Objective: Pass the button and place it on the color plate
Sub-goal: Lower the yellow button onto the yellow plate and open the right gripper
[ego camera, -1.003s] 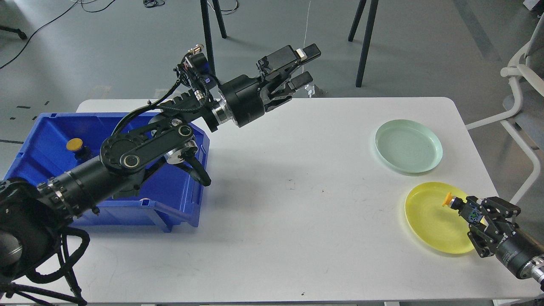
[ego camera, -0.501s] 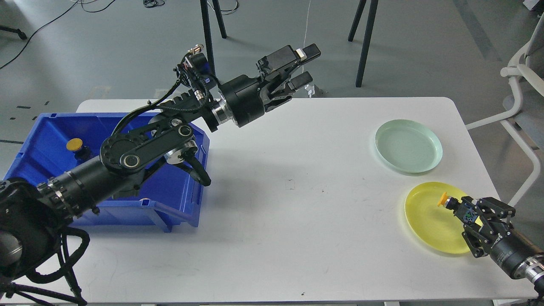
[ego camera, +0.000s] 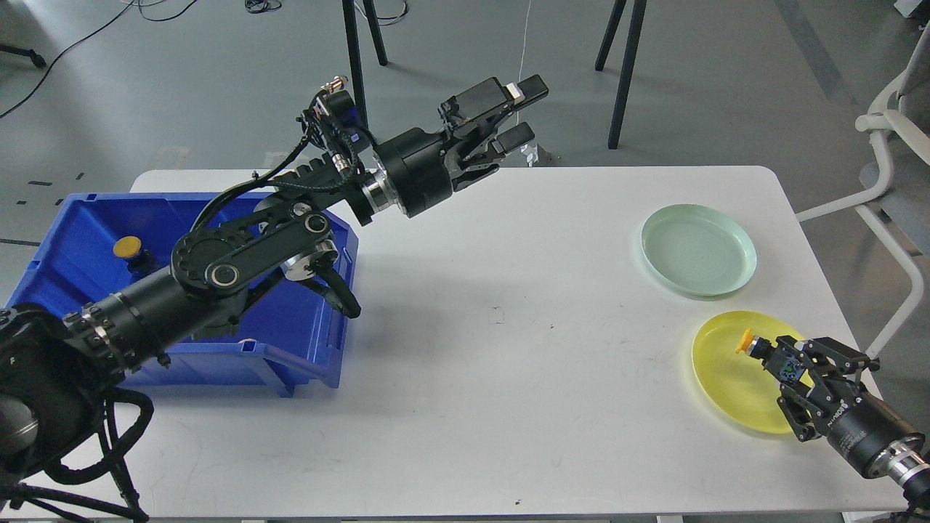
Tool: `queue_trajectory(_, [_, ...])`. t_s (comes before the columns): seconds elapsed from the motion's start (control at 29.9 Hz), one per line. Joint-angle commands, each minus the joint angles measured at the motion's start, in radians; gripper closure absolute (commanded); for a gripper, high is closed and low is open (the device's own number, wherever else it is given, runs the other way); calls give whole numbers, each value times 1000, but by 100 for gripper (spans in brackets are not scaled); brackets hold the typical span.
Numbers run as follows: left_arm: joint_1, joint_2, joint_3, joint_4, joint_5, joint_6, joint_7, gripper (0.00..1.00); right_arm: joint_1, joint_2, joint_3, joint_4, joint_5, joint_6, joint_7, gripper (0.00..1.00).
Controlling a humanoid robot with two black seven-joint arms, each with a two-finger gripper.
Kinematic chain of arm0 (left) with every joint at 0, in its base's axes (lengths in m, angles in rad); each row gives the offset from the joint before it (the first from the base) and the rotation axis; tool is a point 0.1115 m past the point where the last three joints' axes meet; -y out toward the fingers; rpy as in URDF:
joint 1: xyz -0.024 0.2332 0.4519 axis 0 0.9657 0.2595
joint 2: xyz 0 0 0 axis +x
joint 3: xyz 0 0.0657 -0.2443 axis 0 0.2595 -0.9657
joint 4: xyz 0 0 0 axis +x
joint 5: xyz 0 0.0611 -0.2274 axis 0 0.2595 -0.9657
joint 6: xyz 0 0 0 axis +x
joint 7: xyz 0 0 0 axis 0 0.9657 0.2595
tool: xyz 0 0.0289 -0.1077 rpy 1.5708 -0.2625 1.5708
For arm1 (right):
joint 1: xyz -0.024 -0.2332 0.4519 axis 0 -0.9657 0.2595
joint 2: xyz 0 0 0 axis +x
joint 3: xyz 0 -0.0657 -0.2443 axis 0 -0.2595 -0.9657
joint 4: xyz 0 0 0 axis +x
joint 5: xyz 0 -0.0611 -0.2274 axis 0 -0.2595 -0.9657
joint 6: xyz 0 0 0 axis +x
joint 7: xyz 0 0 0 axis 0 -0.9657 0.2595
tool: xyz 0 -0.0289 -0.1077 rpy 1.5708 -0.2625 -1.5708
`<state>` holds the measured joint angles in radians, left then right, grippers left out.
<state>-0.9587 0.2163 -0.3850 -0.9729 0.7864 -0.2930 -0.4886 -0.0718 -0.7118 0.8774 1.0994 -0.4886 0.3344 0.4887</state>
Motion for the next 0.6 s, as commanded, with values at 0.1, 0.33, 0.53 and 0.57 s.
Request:
queue_trajectory(0.1, [0, 0, 0, -1, -1, -2, 0, 9, -29, 0, 3, 5, 1, 0, 0, 58])
queue_trajectory(0.33, [0, 0, 0, -1, -1, -2, 0, 9, -37, 3, 8, 4, 28, -3, 0, 45])
queue_trajectory(0.53, [0, 0, 0, -1, -1, -2, 0, 9, -37, 3, 8, 5, 39, -2, 0, 43])
queue_trajectory(0.57, [0, 0, 0, -1, -1, -2, 0, 9, -37, 3, 8, 5, 39, -2, 0, 43])
